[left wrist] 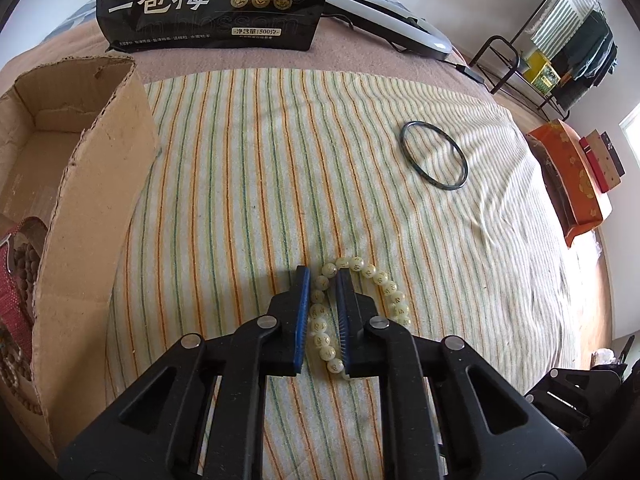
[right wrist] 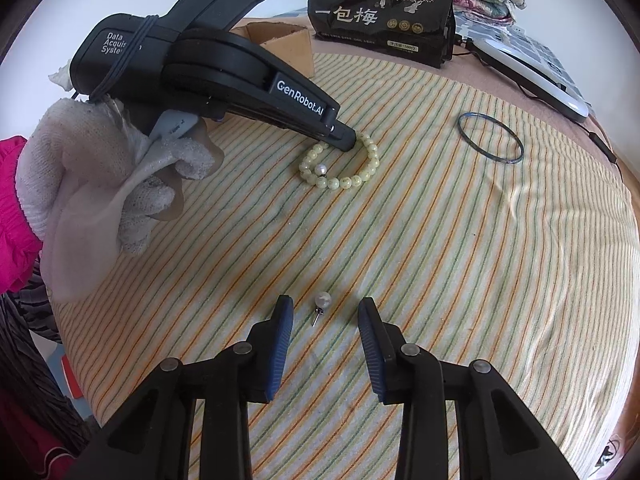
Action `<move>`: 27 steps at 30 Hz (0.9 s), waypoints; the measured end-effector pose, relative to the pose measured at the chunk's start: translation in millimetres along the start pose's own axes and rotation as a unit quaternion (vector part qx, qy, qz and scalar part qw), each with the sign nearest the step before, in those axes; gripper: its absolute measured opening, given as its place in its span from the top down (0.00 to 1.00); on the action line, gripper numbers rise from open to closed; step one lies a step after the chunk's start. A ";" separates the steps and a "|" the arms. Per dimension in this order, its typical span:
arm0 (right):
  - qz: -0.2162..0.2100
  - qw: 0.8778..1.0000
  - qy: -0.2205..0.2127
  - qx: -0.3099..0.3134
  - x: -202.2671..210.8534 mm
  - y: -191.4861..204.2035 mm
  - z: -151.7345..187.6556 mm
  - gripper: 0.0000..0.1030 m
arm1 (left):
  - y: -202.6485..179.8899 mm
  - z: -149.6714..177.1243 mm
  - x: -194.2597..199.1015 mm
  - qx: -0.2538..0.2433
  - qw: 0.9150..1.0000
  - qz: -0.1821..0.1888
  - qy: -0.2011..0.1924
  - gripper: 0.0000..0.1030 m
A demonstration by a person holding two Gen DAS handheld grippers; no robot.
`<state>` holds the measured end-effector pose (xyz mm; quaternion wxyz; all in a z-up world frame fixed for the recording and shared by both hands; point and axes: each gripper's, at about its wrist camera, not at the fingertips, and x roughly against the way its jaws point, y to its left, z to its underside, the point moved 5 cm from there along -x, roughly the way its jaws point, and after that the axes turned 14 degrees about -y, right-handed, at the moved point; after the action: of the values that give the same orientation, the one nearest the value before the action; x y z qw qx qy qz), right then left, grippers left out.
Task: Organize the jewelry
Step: 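Grasp the white bead bracelet with the left tool while the right tool grasps a pearl earring, then carry the white bracelet over the box with the left tool while the right tool carries the earring there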
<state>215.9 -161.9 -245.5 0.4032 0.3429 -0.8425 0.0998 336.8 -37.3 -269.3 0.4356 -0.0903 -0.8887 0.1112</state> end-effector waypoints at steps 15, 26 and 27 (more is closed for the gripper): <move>0.005 1.000 0.003 -0.022 -1.3 -8.8 -1.4 0.94 | 0.1 -5.3 10.3 0.017 1.000 0.007 -0.016 0.95; 0.027 0.998 -0.022 -0.047 14.2 -23.7 -12.0 0.94 | -19.3 -14.3 40.5 0.001 0.999 0.032 -0.039 0.95; 0.030 0.998 -0.025 -0.049 16.3 -24.4 -13.5 0.94 | -21.8 -14.8 43.9 -0.002 0.999 0.034 -0.042 0.95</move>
<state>233.0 -182.2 -227.1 0.3951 0.3000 -0.8661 0.0615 320.7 -45.1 -221.3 0.3940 -0.1166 -0.9027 0.1274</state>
